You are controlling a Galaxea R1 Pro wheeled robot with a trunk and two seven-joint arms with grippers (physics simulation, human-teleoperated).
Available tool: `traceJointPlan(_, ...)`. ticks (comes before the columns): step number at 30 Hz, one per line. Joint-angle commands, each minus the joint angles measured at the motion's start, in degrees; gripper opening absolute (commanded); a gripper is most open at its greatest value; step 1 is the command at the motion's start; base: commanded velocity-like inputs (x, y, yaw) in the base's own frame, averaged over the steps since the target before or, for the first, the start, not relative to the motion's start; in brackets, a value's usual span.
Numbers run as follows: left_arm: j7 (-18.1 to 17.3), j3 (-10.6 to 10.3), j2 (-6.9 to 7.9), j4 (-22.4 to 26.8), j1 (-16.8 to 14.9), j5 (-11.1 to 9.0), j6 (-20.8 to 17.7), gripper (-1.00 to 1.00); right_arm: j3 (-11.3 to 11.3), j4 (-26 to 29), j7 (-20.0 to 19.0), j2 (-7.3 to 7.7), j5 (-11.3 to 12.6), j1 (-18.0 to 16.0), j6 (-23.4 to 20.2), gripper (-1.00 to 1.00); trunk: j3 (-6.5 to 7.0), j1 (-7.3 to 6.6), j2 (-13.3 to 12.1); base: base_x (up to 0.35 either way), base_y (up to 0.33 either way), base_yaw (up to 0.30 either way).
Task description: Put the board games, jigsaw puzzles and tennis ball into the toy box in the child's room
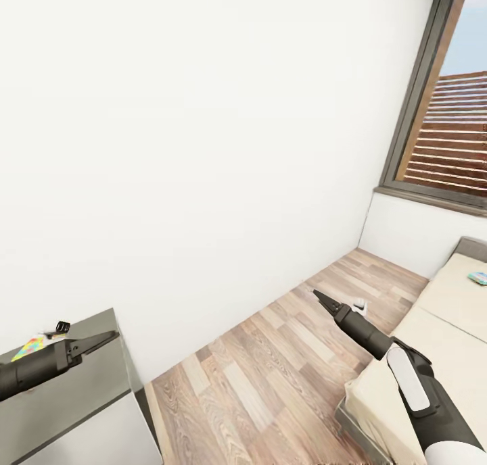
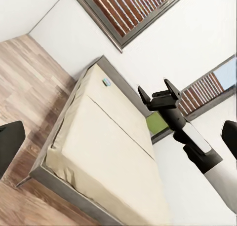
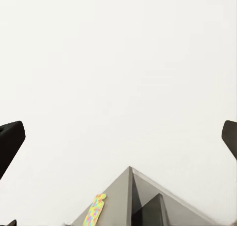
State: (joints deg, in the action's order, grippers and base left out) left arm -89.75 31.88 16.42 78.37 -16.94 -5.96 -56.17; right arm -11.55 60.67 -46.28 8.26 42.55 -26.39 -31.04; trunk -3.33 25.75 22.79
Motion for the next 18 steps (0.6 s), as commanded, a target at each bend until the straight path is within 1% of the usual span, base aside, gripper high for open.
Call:
traceJointPlan(1, -0.3, 0.0, 0.02, 0.0, 0.0, 0.1, -0.6, 1.0, 0.0, 0.0, 0.0, -0.01, 0.3, -0.1, -0.4, 1.0, -0.13, 0.04, 0.1, 0.0, 0.0, -0.276)
traceJointPlan(18, -0.3, 0.1, 0.02, 0.0, 0.0, 0.1, -0.6, 1.0, 0.0, 0.0, 0.0, -0.01, 0.3, -0.1, -0.4, 1.0, -0.13, 0.04, 0.1, 0.0, 0.0, -0.276)
